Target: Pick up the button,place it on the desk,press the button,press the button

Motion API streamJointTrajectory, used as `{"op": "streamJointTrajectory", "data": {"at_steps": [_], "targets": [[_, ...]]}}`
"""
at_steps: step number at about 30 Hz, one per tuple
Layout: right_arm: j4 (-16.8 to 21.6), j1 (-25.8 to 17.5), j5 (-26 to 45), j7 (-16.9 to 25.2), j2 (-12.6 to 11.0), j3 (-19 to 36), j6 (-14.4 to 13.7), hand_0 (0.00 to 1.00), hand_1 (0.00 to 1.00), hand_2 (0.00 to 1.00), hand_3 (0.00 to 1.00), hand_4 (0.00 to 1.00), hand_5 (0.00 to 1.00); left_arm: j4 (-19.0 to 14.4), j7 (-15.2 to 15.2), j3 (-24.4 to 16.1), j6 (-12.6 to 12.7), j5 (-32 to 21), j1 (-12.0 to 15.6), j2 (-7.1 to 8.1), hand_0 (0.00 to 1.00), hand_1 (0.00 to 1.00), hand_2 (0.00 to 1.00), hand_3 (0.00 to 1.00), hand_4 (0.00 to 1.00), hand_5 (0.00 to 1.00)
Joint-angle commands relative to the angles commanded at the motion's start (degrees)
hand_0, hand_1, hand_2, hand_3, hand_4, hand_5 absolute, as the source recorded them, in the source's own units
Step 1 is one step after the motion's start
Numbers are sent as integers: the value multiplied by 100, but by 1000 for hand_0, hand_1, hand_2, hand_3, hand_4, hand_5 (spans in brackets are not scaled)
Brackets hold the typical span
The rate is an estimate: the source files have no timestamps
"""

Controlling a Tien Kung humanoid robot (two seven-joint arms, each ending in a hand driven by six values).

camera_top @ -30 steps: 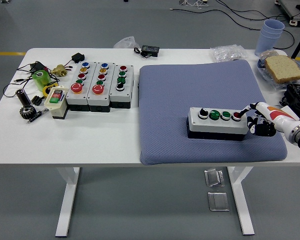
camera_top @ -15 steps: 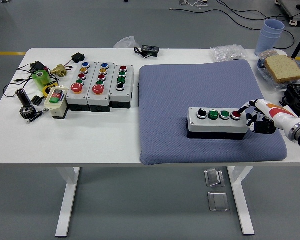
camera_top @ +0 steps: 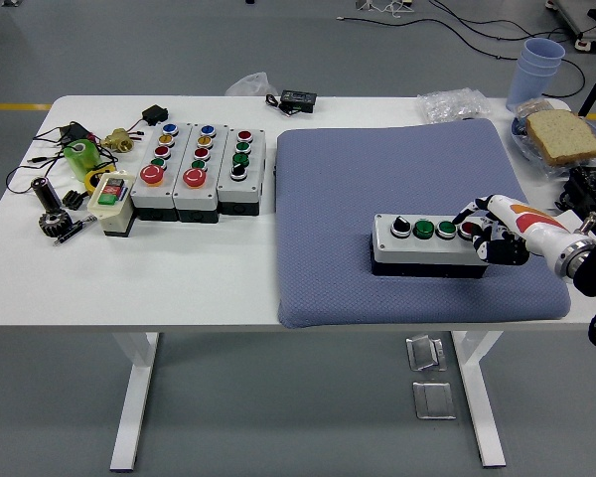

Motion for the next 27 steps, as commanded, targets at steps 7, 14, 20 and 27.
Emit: {"op": "streamJointTrajectory", "data": {"at_steps": [7,14,20,27], "targets": [[-87,65,23,0,34,-87,-7,162,2,191,655,247,2,0,-3,15,5,-28,-20,0,532,421,417,430,249,501],[-96,84,-7,-23,86,-109,7,161,2,190,653,246,2,0,-5,27,1,-49,-31,0,532,421,417,430,251,501],[-38,88,-63,-50,96,-121,23,161,2,190,652,246,2,0,-5,26,3,-47,-30,0,532,421,417,430,250,501],[-22,43,-54,-60,92,-151,40,161,2,191,652,246,2,0,11,-19,2,37,-6,0,532,420,418,430,249,501]]}}
